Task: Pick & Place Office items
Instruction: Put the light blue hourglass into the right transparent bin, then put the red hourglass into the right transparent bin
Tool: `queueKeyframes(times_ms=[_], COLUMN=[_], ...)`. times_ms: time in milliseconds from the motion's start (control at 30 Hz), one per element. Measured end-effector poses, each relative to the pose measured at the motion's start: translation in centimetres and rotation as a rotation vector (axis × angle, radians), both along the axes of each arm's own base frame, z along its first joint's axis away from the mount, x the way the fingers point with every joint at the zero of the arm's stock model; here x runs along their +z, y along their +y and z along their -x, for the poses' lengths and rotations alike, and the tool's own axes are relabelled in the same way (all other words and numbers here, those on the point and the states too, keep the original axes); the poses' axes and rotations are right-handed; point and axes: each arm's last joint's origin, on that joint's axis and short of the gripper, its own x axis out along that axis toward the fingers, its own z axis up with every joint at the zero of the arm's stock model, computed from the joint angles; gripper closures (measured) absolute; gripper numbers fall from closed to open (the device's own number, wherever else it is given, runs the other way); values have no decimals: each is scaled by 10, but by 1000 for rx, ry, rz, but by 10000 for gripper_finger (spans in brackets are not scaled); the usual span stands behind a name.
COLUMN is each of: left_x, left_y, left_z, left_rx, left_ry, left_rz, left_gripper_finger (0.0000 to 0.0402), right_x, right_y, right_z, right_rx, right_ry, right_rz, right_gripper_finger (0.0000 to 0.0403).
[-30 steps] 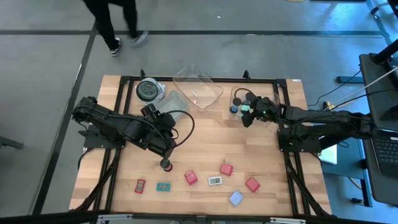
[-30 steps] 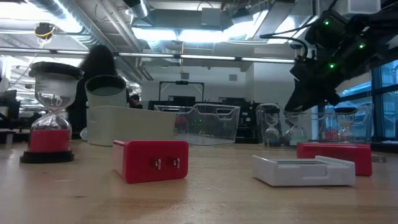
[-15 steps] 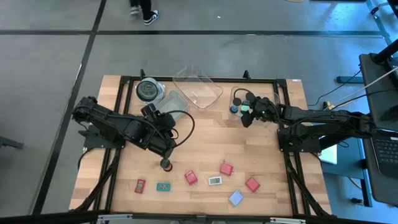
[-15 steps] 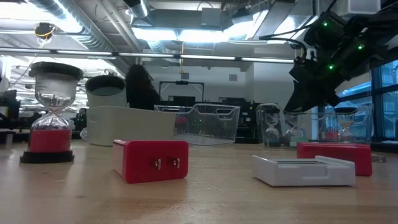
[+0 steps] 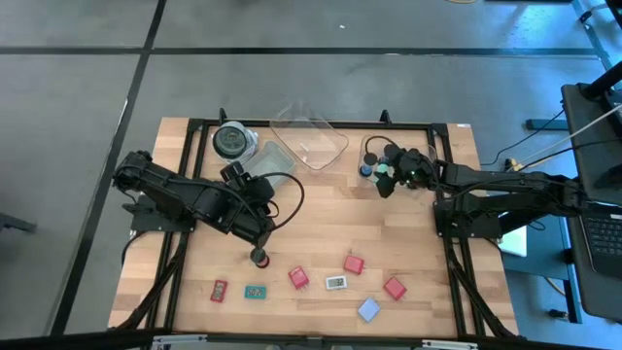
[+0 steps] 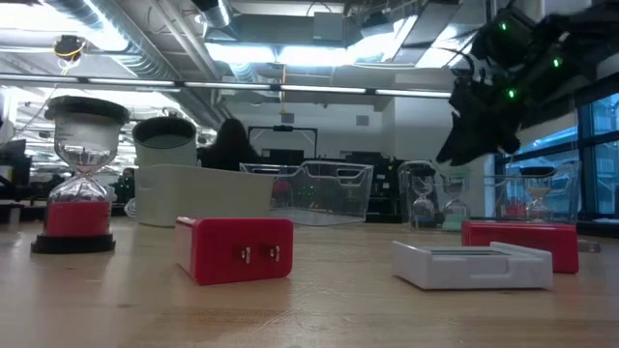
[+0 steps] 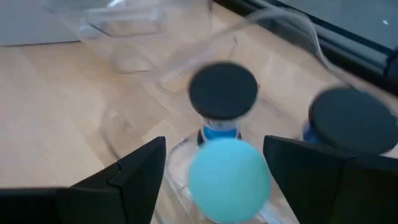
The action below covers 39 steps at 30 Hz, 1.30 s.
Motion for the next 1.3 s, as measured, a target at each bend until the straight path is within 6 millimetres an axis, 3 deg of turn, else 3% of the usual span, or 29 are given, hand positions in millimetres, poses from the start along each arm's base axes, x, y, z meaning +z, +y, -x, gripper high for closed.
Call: queueKeyframes(times_ms=[200, 400, 567, 800, 1067, 1300], left_x=[0, 0, 0, -9, -43, -77], left_y=[0, 0, -2, -23, -62, -78], left_z=[0, 0, 0, -8, -32, -47], left_rx=[16, 28, 34, -24, -88, -4], left_ry=[-13, -23, -40, -45, 41, 154], left_rz=[8, 15, 24, 55, 304, 393], left_gripper_finger=[187, 187, 187, 181, 137, 102], right_x=[49, 83, 91, 90, 90, 90], right_y=[0, 14, 36, 53, 59, 59], right_z=[-2, -13, -24, -25, -25, -25], right_rx=[32, 261, 449, 484, 514, 524], right_ry=[97, -59, -151, -132, -129, -125], right_rz=[-27, -172, -175, -122, -123, -114], right_gripper_finger=[122, 121, 121, 121, 121, 121])
